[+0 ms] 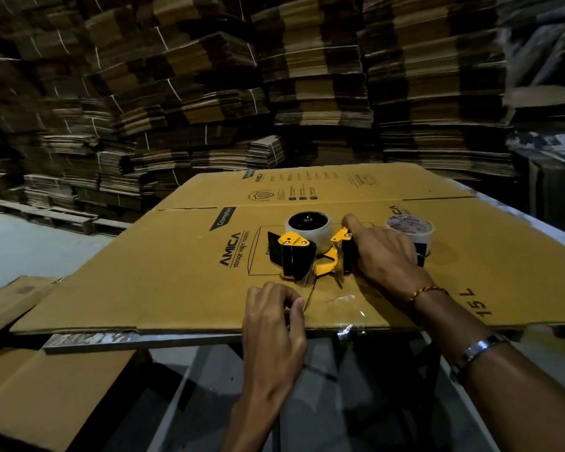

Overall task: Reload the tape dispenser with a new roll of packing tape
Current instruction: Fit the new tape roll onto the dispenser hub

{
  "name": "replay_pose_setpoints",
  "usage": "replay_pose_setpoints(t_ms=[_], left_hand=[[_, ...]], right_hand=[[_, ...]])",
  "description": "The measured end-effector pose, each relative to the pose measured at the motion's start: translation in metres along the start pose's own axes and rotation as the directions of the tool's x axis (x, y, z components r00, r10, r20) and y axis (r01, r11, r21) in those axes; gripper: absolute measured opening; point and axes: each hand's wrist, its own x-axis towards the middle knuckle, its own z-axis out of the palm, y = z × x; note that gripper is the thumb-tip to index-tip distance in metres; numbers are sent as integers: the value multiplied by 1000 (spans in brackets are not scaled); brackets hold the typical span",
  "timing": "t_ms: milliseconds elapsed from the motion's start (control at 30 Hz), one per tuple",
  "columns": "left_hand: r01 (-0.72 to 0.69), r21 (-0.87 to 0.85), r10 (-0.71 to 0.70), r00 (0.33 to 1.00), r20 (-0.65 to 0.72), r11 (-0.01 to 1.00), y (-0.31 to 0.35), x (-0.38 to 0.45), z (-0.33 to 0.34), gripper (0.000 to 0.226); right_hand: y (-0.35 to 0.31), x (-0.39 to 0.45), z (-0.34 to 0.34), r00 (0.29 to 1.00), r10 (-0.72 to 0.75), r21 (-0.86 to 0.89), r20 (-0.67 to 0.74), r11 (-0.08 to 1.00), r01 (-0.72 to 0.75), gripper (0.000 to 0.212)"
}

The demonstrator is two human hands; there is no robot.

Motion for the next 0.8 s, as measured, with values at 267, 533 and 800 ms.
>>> replay_pose_setpoints(t_ms=[267,533,800], left_hand=[[12,-5,-12,1000,27,1000,-1,-2,-1,10],[14,-2,-14,1000,16,1000,-4,-1,-9,11],[93,90,-100,992,83,992,-33,40,-25,9]], right_hand=[[0,1,1,1000,23,2,4,1000,-23,42],[0,3,2,1000,22,-13,17,1000,-22,47],[0,4,-2,999,14,-36,49,999,-12,46]])
